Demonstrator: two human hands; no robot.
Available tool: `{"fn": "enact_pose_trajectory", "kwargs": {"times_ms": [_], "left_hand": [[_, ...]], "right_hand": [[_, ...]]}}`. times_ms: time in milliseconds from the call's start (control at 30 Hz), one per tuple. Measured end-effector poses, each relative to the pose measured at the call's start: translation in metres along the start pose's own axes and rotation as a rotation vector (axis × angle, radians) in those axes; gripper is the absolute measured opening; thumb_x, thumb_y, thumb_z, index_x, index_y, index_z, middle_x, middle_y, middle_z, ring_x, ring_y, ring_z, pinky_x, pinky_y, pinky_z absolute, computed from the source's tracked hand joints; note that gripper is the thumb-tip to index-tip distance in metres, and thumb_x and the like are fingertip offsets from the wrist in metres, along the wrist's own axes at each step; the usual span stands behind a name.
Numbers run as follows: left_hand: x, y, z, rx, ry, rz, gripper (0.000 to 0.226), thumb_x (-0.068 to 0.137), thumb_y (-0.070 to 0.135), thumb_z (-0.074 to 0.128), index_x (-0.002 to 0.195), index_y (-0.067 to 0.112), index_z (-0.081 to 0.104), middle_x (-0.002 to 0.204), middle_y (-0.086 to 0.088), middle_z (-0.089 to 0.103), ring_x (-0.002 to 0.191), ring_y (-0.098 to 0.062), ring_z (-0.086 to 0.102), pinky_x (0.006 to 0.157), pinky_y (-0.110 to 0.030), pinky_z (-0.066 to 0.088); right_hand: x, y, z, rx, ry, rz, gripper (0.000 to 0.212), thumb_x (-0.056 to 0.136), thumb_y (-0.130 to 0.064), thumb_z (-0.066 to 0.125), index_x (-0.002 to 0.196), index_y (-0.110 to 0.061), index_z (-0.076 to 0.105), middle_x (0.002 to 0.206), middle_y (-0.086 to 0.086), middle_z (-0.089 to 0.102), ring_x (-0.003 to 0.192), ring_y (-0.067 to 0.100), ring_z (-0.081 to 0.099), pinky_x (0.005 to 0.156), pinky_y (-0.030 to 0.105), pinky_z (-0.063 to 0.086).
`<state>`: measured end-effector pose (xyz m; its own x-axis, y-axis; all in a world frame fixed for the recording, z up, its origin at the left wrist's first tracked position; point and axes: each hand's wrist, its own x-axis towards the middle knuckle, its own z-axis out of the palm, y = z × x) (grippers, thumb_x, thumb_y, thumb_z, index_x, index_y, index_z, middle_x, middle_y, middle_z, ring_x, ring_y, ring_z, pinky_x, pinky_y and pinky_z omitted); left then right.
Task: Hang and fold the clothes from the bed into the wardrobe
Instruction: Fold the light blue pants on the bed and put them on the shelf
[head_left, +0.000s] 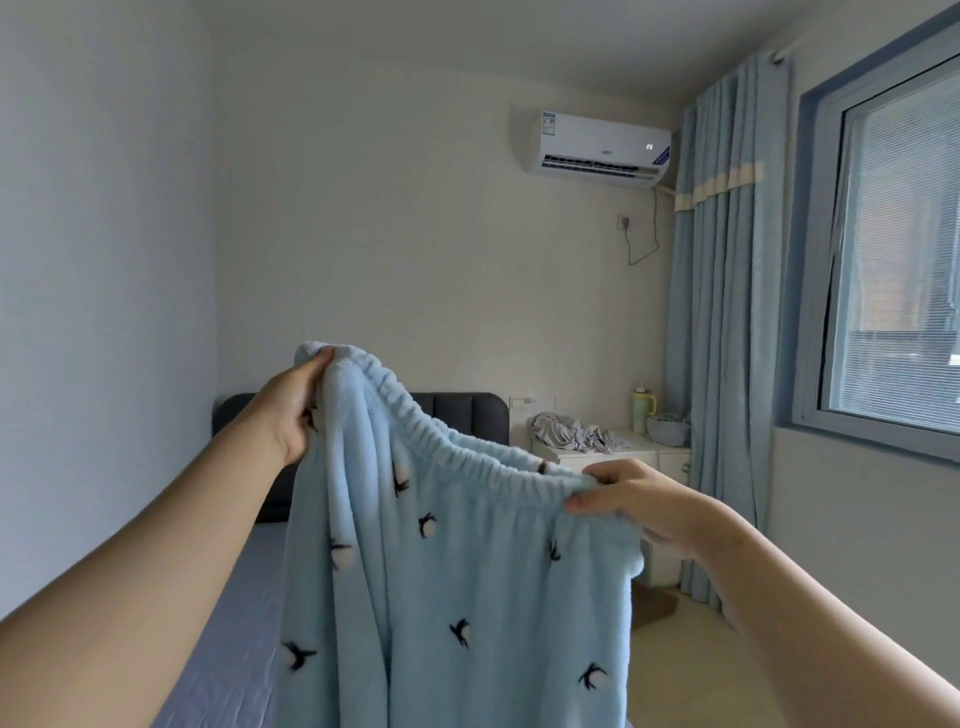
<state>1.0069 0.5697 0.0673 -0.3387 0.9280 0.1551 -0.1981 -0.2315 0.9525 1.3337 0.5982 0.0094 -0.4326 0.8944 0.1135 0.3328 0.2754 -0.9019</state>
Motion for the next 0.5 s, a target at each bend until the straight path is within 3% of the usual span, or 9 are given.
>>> {"fn": "enact_pose_trajectory", "kwargs": {"times_ms": [67,133,233,267,333,400,467,500], "left_hand": [[-0.001,-0.002,-0.003,0.014,-0.016,-0.043,0.043,0.087,0.042,0.059,0.055,0.017,0.07,0.064,-0.003,0.069,0.061,-0.015,0.067,0.06,-0.028,0.047],[0.002,-0.011,-0.002,0.049,0.122,-0.137,0.031,0.086,0.032,0.063,0.063,0.013,0.06,0.063,-0.005,0.061,0.055,-0.016,0.058,0.053,-0.025,0.045],[-0.002,-0.032,0.011,0.107,0.258,-0.178,0.033,0.093,0.016,0.052,0.062,0.013,0.044,0.048,-0.005,0.038,0.025,-0.012,0.035,0.028,-0.008,0.021],[-0.007,-0.041,0.02,0.114,0.268,-0.178,0.031,0.093,0.014,0.051,0.064,0.012,0.044,0.05,-0.007,0.038,0.027,-0.016,0.035,0.029,-0.005,0.021],[-0.021,-0.056,0.04,0.095,0.233,-0.124,0.023,0.092,0.01,0.055,0.07,0.011,0.048,0.066,-0.013,0.047,0.044,-0.02,0.042,0.03,-0.013,0.033],[-0.032,-0.066,0.061,0.14,0.146,0.012,0.013,0.09,0.008,0.057,0.078,0.012,0.051,0.084,-0.016,0.056,0.067,-0.025,0.055,0.051,-0.03,0.051],[-0.041,-0.073,0.076,0.343,0.041,0.158,0.003,0.089,0.012,0.057,0.09,0.011,0.054,0.098,-0.012,0.061,0.09,-0.027,0.059,0.079,-0.038,0.05],[-0.045,-0.073,0.081,0.434,-0.017,0.221,0.003,0.089,0.012,0.056,0.092,0.011,0.056,0.1,-0.009,0.061,0.095,-0.025,0.059,0.083,-0.037,0.048]], "right_hand": [[-0.004,-0.002,0.0,0.492,-0.119,0.019,0.024,0.065,-0.006,0.071,0.089,-0.004,0.072,0.09,0.018,0.07,0.073,0.027,0.069,0.063,0.035,0.057],[-0.001,-0.005,0.004,0.682,-0.093,0.086,0.033,0.065,-0.014,0.067,0.095,-0.002,0.07,0.087,0.021,0.069,0.069,0.03,0.068,0.061,0.037,0.058],[0.012,-0.012,0.019,0.773,0.144,0.286,0.018,0.085,-0.015,0.057,0.088,0.002,0.062,0.073,0.017,0.065,0.062,0.027,0.062,0.057,0.034,0.053],[0.017,-0.014,0.026,0.739,0.233,0.287,0.013,0.088,-0.01,0.055,0.092,0.001,0.06,0.074,0.016,0.061,0.065,0.026,0.059,0.06,0.036,0.051],[0.026,-0.019,0.039,0.587,0.362,0.188,0.02,0.087,0.003,0.051,0.106,-0.003,0.057,0.08,0.016,0.055,0.071,0.024,0.056,0.067,0.039,0.051],[0.03,-0.027,0.055,0.529,0.339,0.111,0.025,0.088,0.006,0.048,0.102,-0.01,0.059,0.083,0.014,0.054,0.073,0.024,0.056,0.065,0.038,0.053],[0.03,-0.035,0.066,0.532,0.291,0.089,0.019,0.087,0.004,0.049,0.087,-0.009,0.063,0.079,0.013,0.056,0.072,0.023,0.057,0.063,0.037,0.054],[0.031,-0.039,0.068,0.538,0.28,0.078,0.018,0.087,0.003,0.051,0.081,-0.008,0.064,0.076,0.013,0.057,0.07,0.023,0.058,0.061,0.036,0.055]]}}
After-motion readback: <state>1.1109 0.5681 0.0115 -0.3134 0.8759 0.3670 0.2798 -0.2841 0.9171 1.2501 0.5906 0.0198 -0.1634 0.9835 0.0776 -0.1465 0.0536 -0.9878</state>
